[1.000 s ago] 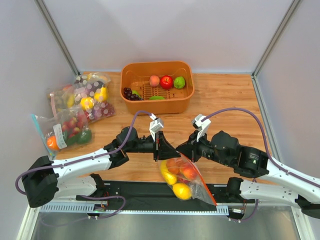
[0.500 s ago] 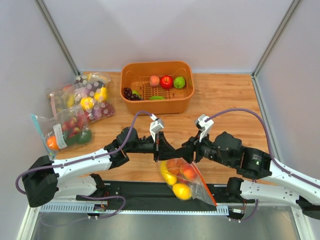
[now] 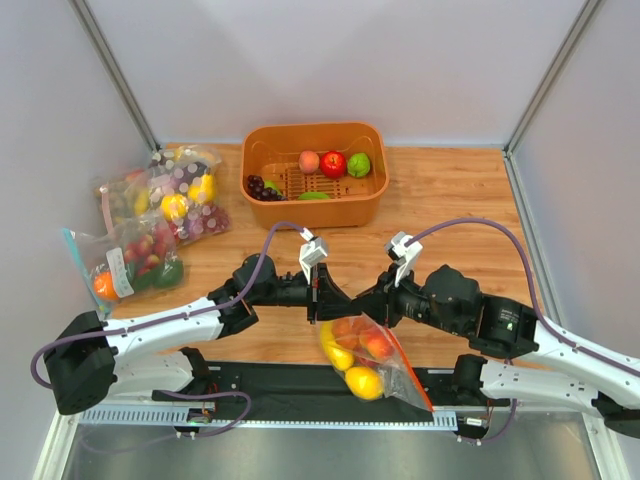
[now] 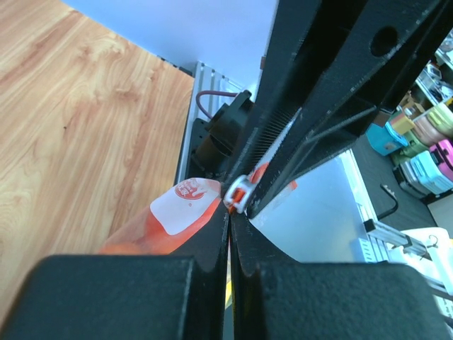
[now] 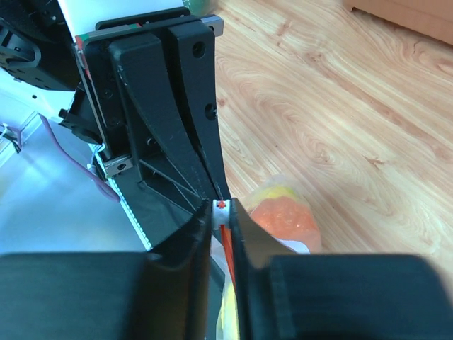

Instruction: Open the zip-top bag and remove the fake food

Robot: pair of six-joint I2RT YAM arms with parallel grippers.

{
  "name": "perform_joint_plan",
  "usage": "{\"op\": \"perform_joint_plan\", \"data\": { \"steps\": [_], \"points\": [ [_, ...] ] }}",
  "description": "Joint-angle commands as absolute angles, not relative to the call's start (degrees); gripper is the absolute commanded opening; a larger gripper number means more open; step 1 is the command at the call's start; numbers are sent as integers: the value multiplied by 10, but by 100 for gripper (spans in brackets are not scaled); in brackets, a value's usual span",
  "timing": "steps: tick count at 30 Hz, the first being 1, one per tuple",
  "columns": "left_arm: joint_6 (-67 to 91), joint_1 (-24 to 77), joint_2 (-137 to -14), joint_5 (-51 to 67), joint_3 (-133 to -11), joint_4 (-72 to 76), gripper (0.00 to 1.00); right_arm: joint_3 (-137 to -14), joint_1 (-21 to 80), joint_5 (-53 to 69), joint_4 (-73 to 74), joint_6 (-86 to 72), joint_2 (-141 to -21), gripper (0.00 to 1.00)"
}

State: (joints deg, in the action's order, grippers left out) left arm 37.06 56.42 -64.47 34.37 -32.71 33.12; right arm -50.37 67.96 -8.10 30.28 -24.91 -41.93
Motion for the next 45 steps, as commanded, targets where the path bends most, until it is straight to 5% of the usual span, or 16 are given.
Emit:
{"op": "perform_joint_plan", "data": {
  "steps": [1, 7, 28, 45],
  "points": [
    [360, 568, -635, 357, -344, 363, 0, -496, 681, -78, 270, -250, -427, 10],
    [360, 568, -621, 340, -336, 360, 0, -499, 681, -82, 286, -249, -429, 1],
    [360, 565, -566, 287, -310, 352, 0, -488, 681, -105, 371, -256, -374, 0],
    [299, 491, -441, 119, -331, 79, 0, -490, 681, -107, 371, -263, -385, 0]
  ]
}}
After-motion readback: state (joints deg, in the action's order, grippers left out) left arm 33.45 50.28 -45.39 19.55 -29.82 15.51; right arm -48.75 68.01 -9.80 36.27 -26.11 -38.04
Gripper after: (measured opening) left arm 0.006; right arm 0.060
